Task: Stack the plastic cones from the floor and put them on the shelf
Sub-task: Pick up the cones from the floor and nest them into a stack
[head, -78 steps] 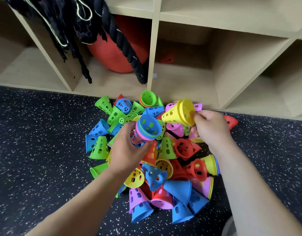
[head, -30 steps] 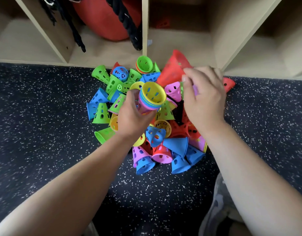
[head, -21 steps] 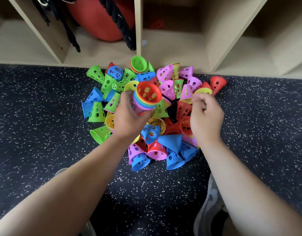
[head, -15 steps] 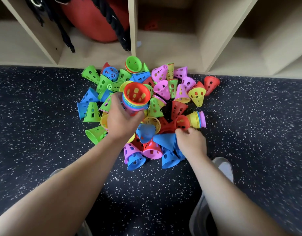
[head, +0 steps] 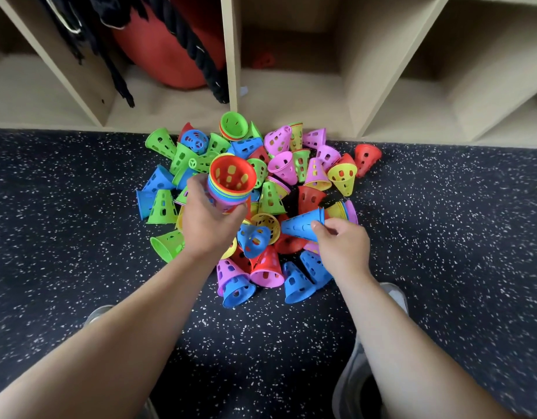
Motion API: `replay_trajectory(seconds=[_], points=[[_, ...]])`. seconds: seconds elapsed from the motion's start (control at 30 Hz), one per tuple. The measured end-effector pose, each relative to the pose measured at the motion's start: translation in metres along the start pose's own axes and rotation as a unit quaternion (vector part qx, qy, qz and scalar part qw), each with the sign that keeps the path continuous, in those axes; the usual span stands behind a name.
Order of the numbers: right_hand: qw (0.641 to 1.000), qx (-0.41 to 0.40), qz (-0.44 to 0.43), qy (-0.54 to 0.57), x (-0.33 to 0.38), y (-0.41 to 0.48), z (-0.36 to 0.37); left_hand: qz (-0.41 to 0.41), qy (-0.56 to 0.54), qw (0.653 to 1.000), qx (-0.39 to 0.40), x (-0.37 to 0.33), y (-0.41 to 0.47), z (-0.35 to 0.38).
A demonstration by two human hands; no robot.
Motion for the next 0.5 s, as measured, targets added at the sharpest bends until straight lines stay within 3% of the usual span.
replay_trajectory(seconds=[0.23,0.5], points=[[0.998,-0.048,-0.035,-0.036,0.005,0.007,-0.016,0.012,0.011,1.0,0.016,-0.001,-0.003,0.004],[0.999,-0.026,0.026,-0.009,-0.011,-0.001,0.008,0.012,0.02,1.0,0.017,-0.004,-0.001,0.005]])
Point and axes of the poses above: each hand's wrist, its own y-axis towards the middle knuckle, its own z-axis out of the palm, x = y × z, the point moved 6 cm from there along y, towards the middle knuckle, and after that the axes turned 5 degrees about -y, right-handed, at the moved point
